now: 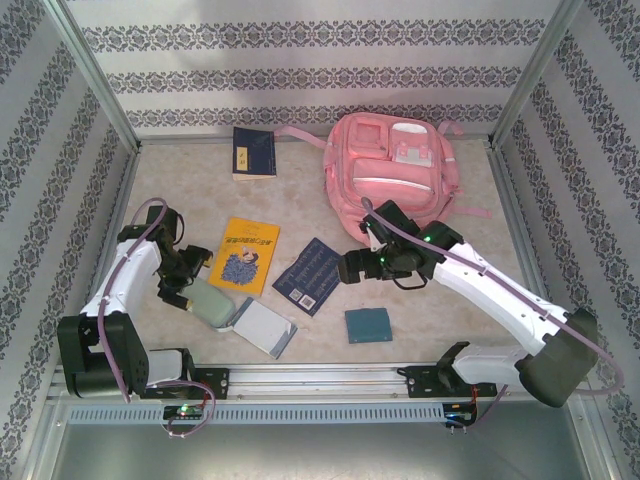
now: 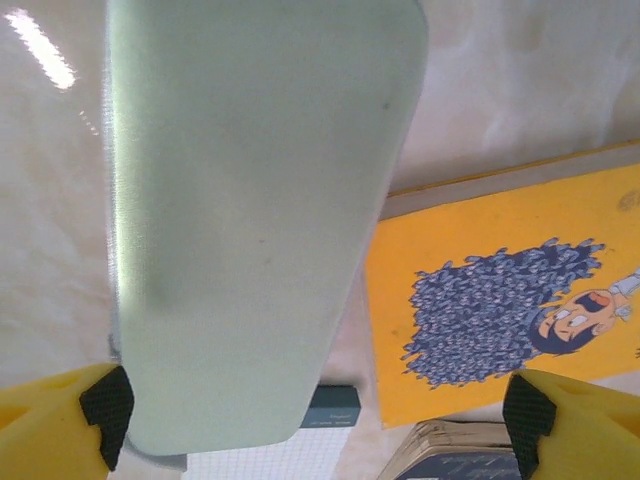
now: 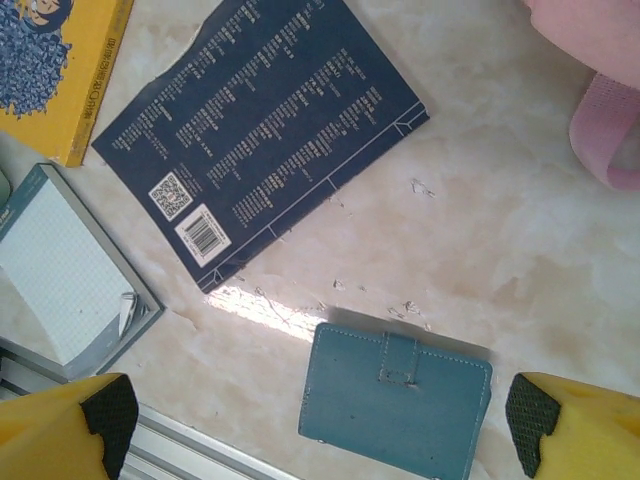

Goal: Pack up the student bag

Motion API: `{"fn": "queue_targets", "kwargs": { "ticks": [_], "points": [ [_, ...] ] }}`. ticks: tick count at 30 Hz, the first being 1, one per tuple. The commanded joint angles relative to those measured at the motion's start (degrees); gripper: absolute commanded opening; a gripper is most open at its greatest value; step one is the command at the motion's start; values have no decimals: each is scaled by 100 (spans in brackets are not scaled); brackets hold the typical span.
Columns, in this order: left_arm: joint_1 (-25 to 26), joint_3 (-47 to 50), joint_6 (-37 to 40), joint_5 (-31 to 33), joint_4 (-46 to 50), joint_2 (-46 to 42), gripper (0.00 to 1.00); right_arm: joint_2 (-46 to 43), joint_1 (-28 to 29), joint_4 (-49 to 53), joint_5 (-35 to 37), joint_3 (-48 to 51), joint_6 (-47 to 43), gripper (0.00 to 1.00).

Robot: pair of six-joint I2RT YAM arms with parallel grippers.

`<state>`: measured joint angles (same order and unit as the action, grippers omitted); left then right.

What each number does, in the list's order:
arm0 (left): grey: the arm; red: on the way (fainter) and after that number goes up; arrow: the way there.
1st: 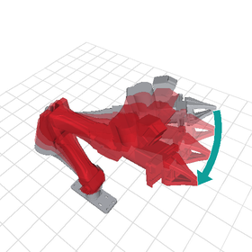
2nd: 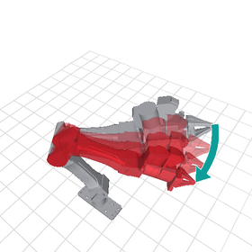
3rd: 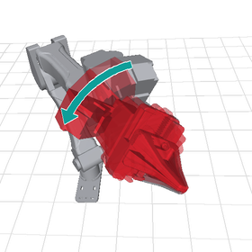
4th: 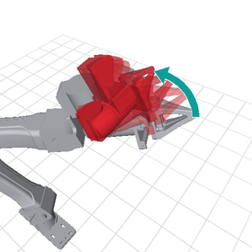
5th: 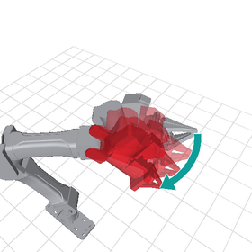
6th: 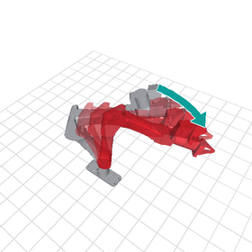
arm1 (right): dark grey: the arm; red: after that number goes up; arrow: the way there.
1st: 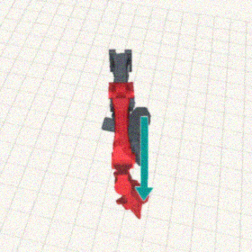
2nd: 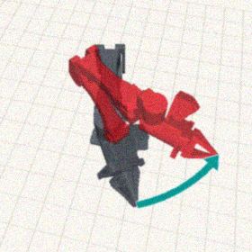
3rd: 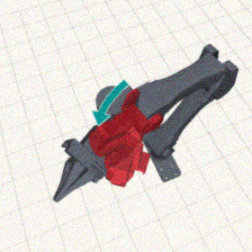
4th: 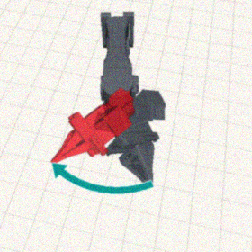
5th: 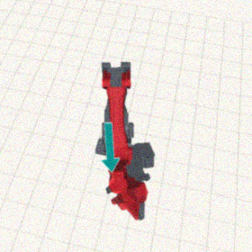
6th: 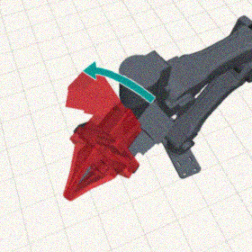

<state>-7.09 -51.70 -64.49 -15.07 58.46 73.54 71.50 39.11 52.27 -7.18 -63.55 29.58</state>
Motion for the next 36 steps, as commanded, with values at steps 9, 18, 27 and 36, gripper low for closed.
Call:
{"fn": "queue_targets", "kwargs": {
  "ticks": [9,18,27,36],
  "points": [
    [6,-19,504,455,532,598,100,-120,-31,25,-64,296,-17,96],
    [6,129,762,250,-452,1462,100,-171,-28,50,4,388,-15,96],
    [8,308,455,355,-419,949,76,-225,-72,125,182,373,-34,96],
    [39,102,-105,49,-45,137,71,-107,-155,145,-13,-189,-225,96]
  ]
}}
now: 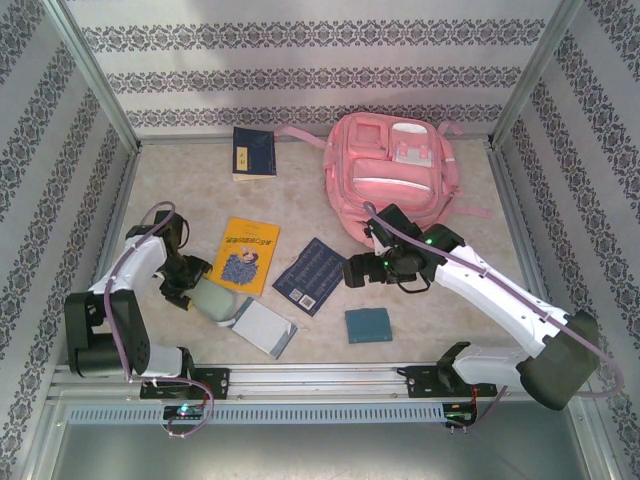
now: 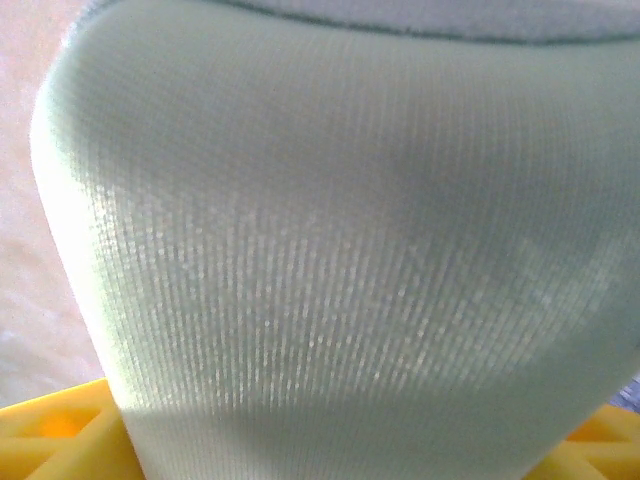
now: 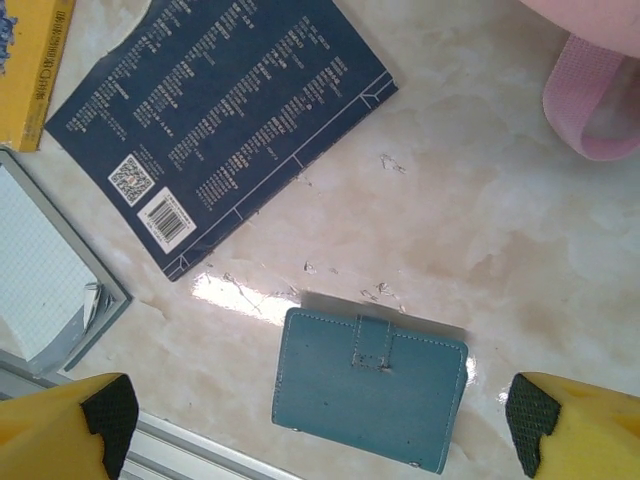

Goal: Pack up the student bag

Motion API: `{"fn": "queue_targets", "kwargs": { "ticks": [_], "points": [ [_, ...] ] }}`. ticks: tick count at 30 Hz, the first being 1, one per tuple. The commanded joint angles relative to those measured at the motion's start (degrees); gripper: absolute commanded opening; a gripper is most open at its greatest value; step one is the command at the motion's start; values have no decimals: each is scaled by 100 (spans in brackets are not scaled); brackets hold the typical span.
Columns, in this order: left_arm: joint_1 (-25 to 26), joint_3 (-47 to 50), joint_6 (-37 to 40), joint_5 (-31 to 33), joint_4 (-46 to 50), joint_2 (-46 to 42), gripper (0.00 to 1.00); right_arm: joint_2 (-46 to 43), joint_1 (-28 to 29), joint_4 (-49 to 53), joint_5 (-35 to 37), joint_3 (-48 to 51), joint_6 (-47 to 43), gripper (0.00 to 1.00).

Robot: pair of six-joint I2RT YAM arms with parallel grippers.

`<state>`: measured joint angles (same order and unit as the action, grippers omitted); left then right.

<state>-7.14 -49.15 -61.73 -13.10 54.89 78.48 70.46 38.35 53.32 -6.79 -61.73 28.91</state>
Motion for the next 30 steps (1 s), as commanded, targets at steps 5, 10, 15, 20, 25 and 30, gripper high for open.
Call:
{"fn": "queue_targets", "kwargs": {
  "ticks": [5,10,15,20,25,30],
  "points": [
    [503,-787,-1137,-630,433,-613,72,82,-112,-420,-712,-815,-49,97],
    [1329,-1676,-2104,-717,40,-682,73,289,-183,-1633,-1645,-902,560,97],
    [1698,-2762,-2443,-1035,75,-212,73,636,130,-3242,-2332,-955,1087,98],
    [1872,-3195,-2728,-1199,-58,-47,72,1206,403,-3924,-2371,-1250,1266,98],
    [1949,-3402,-2815,-1399,-87,65,72,1586,589,-4553,-2295,-1332,1279,98],
    [1996,-3544,-2914,-1479,-154,96,72,1954,654,-4811,-2297,-1392,1370,97]
  ]
}}
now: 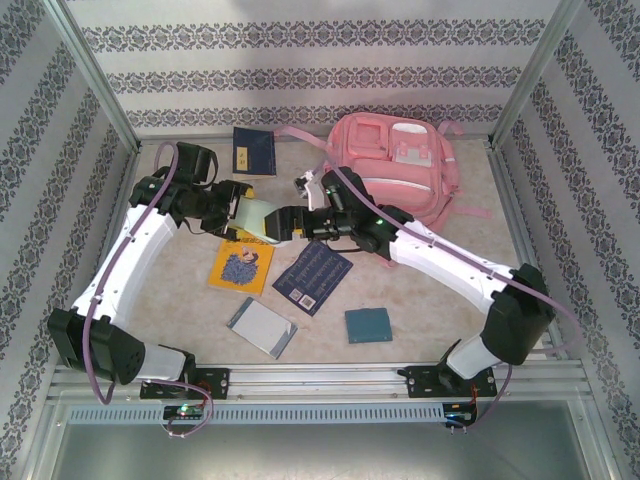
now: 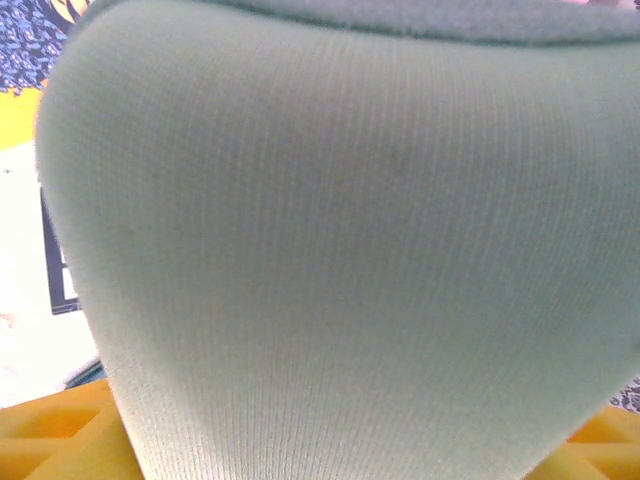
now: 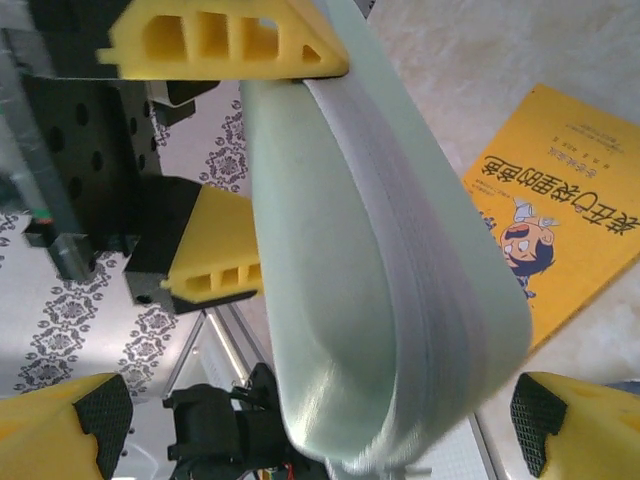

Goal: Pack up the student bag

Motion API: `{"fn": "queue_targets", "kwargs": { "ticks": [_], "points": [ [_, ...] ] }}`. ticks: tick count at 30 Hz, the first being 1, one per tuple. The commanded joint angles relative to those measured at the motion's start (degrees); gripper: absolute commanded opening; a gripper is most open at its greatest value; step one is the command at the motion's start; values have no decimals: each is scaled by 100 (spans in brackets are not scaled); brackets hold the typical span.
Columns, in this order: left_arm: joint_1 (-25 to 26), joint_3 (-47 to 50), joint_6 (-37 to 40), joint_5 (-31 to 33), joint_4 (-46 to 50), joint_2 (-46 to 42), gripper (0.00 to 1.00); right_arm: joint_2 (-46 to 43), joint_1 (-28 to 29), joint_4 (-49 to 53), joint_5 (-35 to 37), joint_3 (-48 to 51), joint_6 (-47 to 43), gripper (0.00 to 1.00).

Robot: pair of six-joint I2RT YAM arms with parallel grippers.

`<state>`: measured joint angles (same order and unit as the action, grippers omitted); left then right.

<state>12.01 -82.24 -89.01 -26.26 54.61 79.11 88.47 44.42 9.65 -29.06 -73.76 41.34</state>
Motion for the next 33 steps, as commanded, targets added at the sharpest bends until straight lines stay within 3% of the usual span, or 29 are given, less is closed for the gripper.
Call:
{"fn": "queue_targets", "kwargs": {
  "ticks": [1,10,17,22,28,33],
  "points": [
    [91,-272,-191,-177,-126,55,72,200,66,-529,-105,-198,128,97],
    [227,-284,-317,-261,-245,114,71,483,50,-799,-135,-358,321,84],
    [266,-284,-378,-241,-297,138,72,549,32,-1132,-231,-316,502,56],
    [266,-321,-339,-247,-321,197,79,500,-14,-1119,-217,-292,540,52],
    [263,-662,100,-87,-56,410,100,123,-323,-1259,-83,169,862,49],
    [261,-1374,1040,353,273,764,100,-415,-724,-497,287,441,717,45]
  ]
}}
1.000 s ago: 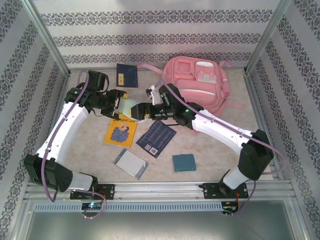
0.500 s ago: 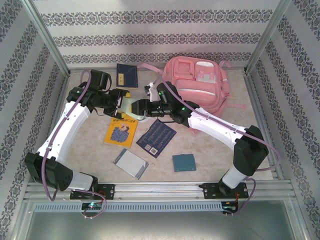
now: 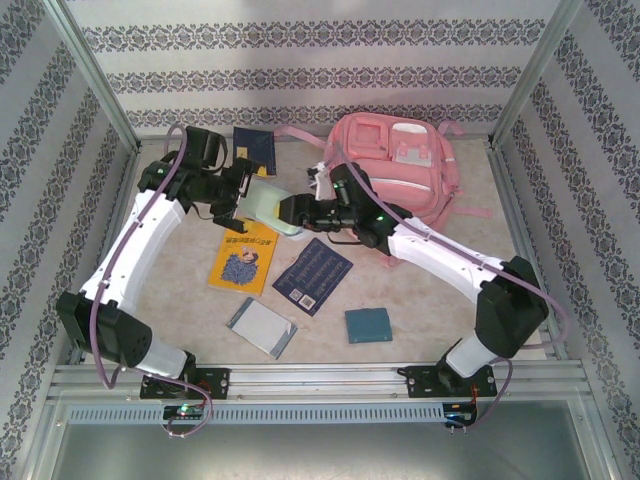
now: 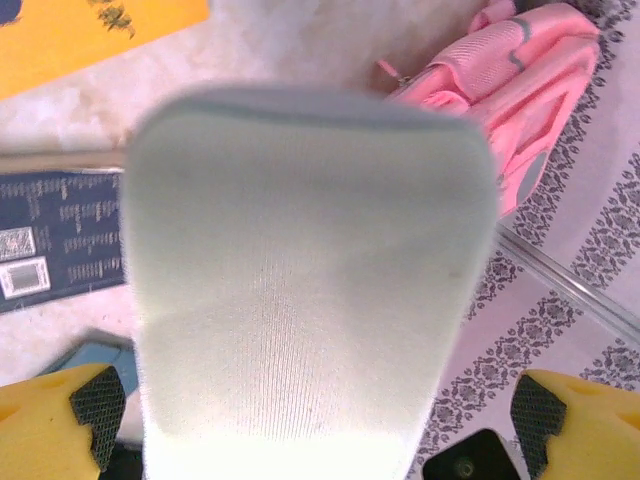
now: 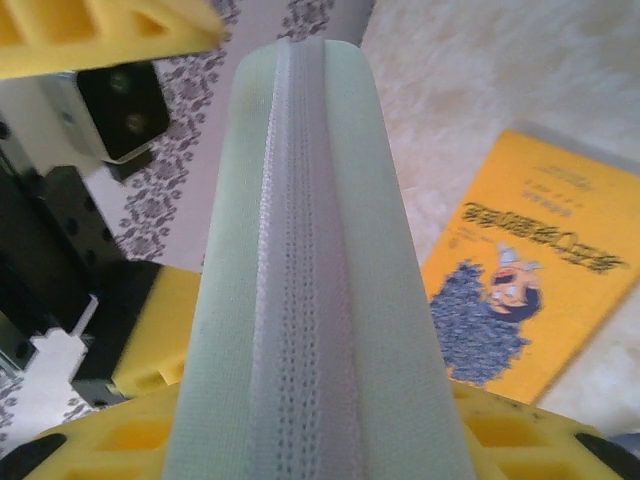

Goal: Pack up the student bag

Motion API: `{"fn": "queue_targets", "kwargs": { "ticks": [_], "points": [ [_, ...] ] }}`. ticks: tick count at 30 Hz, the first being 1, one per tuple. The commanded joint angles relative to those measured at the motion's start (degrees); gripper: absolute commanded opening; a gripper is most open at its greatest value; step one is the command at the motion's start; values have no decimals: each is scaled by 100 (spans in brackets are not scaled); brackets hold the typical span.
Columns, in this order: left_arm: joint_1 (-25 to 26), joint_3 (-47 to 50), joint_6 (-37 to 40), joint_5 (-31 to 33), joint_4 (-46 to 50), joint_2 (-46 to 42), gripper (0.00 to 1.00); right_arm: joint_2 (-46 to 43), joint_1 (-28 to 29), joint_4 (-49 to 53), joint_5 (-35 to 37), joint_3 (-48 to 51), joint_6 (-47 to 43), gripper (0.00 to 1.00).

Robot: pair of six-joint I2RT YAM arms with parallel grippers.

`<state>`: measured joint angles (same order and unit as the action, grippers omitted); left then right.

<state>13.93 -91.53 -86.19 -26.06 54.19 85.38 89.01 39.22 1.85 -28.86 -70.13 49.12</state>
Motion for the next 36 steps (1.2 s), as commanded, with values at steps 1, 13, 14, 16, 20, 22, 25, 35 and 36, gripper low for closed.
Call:
{"fn": "queue_targets", "kwargs": {
  "ticks": [1,13,14,16,20,22,25,35,36],
  "points": [
    [83,-721,1106,550,465,243,100,-647,-329,713,527,78,-201,45],
    [568,-996,3929,1060,-1265,1859,100,-2994,-2696,3717,1860,249,-917,42],
    [595,-1096,4029,925,-1437,2123,99,-3102,-2804,3823,1898,275,-922,42],
    [690,-1471,4257,841,-1673,2739,96,-3314,-2989,4018,1930,368,-896,42],
    [774,-2325,4594,614,-1988,3864,92,-3575,-3160,4343,1802,541,-817,43],
    [773,-2699,4592,451,-2178,4387,89,-3698,-3228,4516,1754,616,-812,43],
    [771,-3180,4508,253,-2402,5022,84,-3859,-3324,4709,1674,722,-882,43],
    [801,-4179,3718,-415,-2971,6386,49,-4014,-3553,4873,1504,884,-1055,45],
    [820,-4097,3622,-507,-3113,6389,43,-4015,-3553,4885,1530,867,-1099,45]
  ]
}}
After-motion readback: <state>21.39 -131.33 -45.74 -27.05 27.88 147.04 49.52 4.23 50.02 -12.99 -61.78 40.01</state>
